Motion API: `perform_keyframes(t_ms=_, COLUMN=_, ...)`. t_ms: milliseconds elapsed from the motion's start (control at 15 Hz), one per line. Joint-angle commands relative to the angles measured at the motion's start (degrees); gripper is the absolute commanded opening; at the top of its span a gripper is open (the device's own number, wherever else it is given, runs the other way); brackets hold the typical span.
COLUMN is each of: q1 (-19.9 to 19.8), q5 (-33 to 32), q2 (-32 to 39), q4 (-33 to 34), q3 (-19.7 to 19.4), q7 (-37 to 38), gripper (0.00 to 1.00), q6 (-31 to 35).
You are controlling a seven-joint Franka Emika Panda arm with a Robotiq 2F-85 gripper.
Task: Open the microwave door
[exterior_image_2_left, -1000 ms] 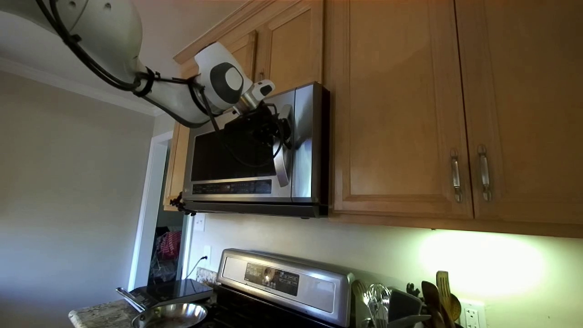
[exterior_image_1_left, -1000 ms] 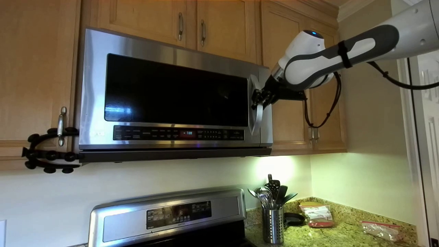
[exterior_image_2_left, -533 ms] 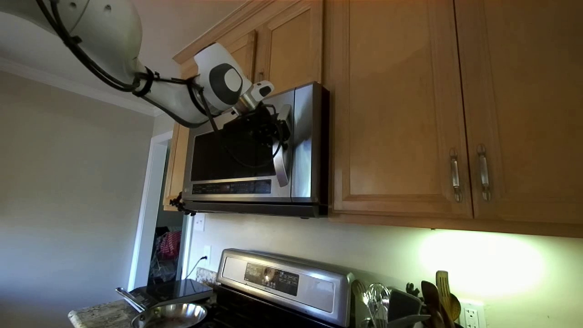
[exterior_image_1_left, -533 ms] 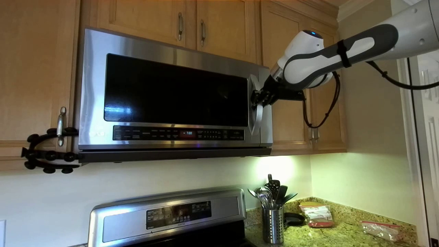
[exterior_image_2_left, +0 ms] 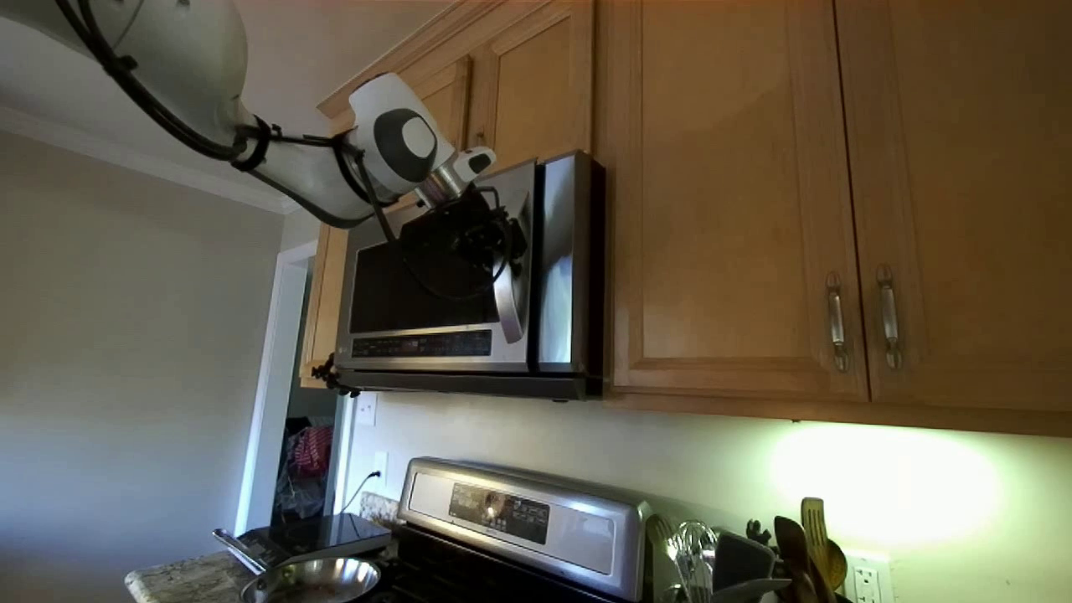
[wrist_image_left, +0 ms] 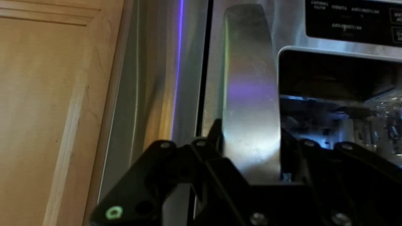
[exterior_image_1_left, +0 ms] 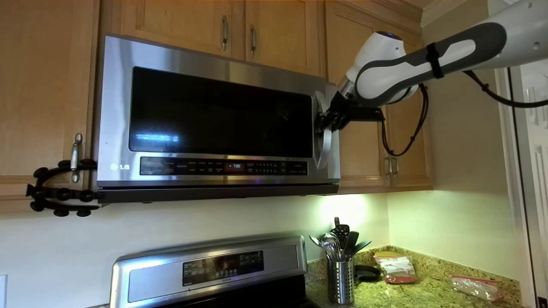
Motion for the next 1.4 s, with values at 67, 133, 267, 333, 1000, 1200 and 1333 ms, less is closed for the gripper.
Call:
perform_keyframes(t_ms=67, q1=1.1, q5=-1.5, q2=-9.1, q4=-4.7, q3=2.9, q7=-0.4, gripper=0.04, q6=-13.4)
perform_keyframes(t_ms=133, q1=1.5, q5=-0.9, q2=-10.3, q4=-5.0, q3=3.3, q7=-0.6, gripper=0.04, q6=-15.0)
perform_keyframes(t_ms=267, q1=2.2, q5=-0.1, q2=-12.0, q4=-5.1, q3=3.8, q7=-1.0, gripper=0.38, q6=-19.2)
perform_keyframes(t_ms=333, q1=2.7, q5=0.8, q2=-12.5, q4=-5.1, q3=3.7, q7=-1.1, gripper=0.36, q6=-20.8)
perform_keyframes(t_ms=1000, q1=7.6, q5=13.2, q2=-12.2, q4=-7.7, q3=-1.1, q7=-9.2, gripper=0.96, q6=-42.2)
perform_keyframes(t_ms=1200, q1=8.1, q5=19.7, q2=-11.5, q4=-10.8, q3=-3.9, q7=-12.2, gripper=1.0, q6=-45.2)
perform_keyframes(t_ms=1333, q1=7.5, q5=21.6, q2=-11.4, q4=-12.9, q3=-4.2, q7=-12.5, gripper=1.0, q6=-46.3)
